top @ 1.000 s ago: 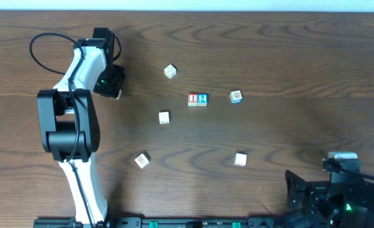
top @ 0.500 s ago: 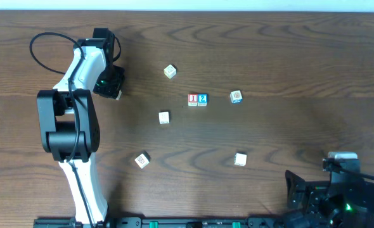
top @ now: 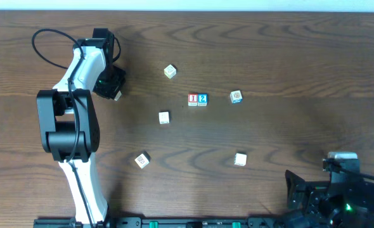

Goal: Spell out Ai2
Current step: 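Lift the red 'A' block with the left gripper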

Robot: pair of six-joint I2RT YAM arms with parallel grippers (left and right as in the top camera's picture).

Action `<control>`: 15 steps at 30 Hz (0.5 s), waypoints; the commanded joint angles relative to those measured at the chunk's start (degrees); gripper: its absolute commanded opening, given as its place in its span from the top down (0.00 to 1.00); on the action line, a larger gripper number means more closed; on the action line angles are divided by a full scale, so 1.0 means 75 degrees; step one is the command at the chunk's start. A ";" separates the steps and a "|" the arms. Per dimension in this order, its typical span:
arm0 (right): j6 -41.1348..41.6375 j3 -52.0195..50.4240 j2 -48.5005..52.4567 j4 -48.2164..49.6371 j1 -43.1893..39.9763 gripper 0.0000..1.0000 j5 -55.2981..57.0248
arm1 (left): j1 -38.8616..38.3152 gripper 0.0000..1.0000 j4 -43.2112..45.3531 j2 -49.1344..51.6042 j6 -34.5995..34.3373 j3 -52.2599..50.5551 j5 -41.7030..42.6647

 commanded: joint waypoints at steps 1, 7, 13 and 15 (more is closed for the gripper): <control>0.0038 0.0000 -0.0015 0.0003 0.0029 0.01 -0.0006 | 0.0044 0.94 -0.0047 0.0169 0.0664 0.0105 0.0064; 0.0038 0.0000 -0.0015 0.0003 0.0029 0.01 -0.0006 | 0.0044 0.94 0.0017 0.0166 0.1635 0.0105 0.0087; 0.0038 0.0000 -0.0015 0.0003 0.0029 0.01 -0.0006 | 0.0035 0.94 0.0087 0.0166 0.2515 0.0207 0.0201; 0.0038 0.0000 -0.0015 0.0003 0.0029 0.01 -0.0003 | 0.0003 0.94 0.0090 0.0166 0.2763 0.0297 0.0201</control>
